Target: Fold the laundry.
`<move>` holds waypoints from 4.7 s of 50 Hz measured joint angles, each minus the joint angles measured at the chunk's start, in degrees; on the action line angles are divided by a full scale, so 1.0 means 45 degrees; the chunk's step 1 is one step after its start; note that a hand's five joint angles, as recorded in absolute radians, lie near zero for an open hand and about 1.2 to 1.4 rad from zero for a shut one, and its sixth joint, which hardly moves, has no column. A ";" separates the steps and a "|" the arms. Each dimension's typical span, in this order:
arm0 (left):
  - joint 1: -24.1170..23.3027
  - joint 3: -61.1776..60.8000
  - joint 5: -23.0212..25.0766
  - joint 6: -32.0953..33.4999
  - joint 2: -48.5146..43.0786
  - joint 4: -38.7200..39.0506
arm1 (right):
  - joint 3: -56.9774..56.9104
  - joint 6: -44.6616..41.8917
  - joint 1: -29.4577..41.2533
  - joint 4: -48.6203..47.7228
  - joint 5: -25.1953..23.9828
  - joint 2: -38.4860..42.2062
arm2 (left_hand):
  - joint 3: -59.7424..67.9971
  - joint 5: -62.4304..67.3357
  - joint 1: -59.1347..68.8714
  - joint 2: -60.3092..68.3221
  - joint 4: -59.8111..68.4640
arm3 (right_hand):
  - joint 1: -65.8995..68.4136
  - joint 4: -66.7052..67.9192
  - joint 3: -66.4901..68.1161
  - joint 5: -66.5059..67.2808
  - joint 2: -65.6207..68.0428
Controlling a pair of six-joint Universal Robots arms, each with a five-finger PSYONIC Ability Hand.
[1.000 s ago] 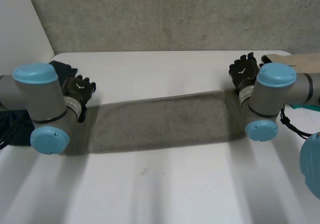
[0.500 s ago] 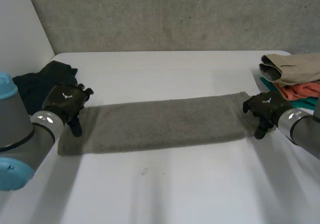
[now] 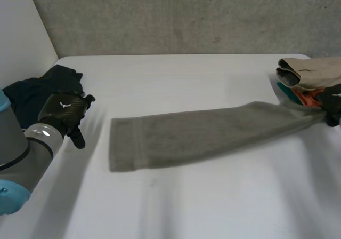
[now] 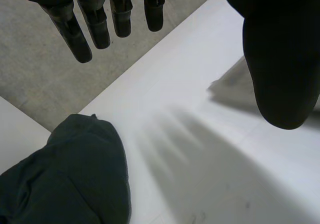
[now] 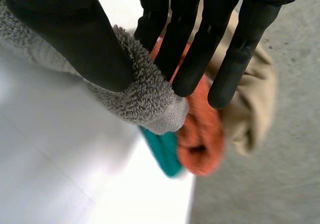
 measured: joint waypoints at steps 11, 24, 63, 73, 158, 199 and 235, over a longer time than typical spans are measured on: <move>0.0275 -0.0566 0.0037 -0.0209 0.0766 -0.0083 | 0.0000 -0.2256 0.4335 -0.1568 0.0287 -0.0903 | 0.0000 0.0000 0.0000 0.0000 0.0000 | 0.0000 0.0010 0.0081 0.0172 0.0000; 0.0629 -0.1387 0.0161 -0.0610 0.1441 -0.0056 | 0.0762 -0.3515 1.1306 -0.4402 -0.4116 0.0928 | 0.0000 0.0000 0.0000 0.0000 0.0000 | 0.0000 0.0016 0.0115 0.0173 0.0000; -0.5344 -0.0780 -0.0168 -0.0926 -0.0267 0.1517 | 0.2626 0.5631 0.7099 -0.0868 -0.1902 -0.1462 | 0.0000 0.0001 0.0001 0.0000 0.0000 | -1.1233 -1.2604 -1.2434 -1.1823 -1.2315; -0.6205 0.0671 -0.1132 -0.0327 -0.2995 0.2351 | 0.2585 0.4812 0.7357 -0.0914 -0.0905 -0.0604 | 0.0000 0.0001 0.0000 0.0000 0.0000 | -1.1233 -1.2577 -1.2400 -1.1821 -1.2295; -0.3945 -0.0033 -0.3865 0.1161 -0.0217 0.3433 | 0.3840 0.0085 0.6463 0.0167 0.1678 -0.2282 | 0.0000 -0.0002 0.0000 0.0000 0.0000 | -0.0106 -0.0032 0.0022 0.0365 -0.0028; -0.4615 0.0980 -0.2501 -0.1699 0.1196 0.2031 | 0.2451 1.0405 0.8577 -0.1638 -0.1221 -0.3635 | 0.0000 -0.0002 0.0000 0.0000 0.0000 | -1.1238 -1.2612 -1.2440 -1.1827 -1.2309; -0.4925 0.4832 -0.2499 -0.1490 -0.4758 -0.3002 | -0.0733 0.9868 0.8904 0.1941 -0.0399 0.0870 | 0.0000 0.0000 0.0000 0.0000 0.0000 | -1.1238 -1.2612 -1.2440 -1.1827 -1.2309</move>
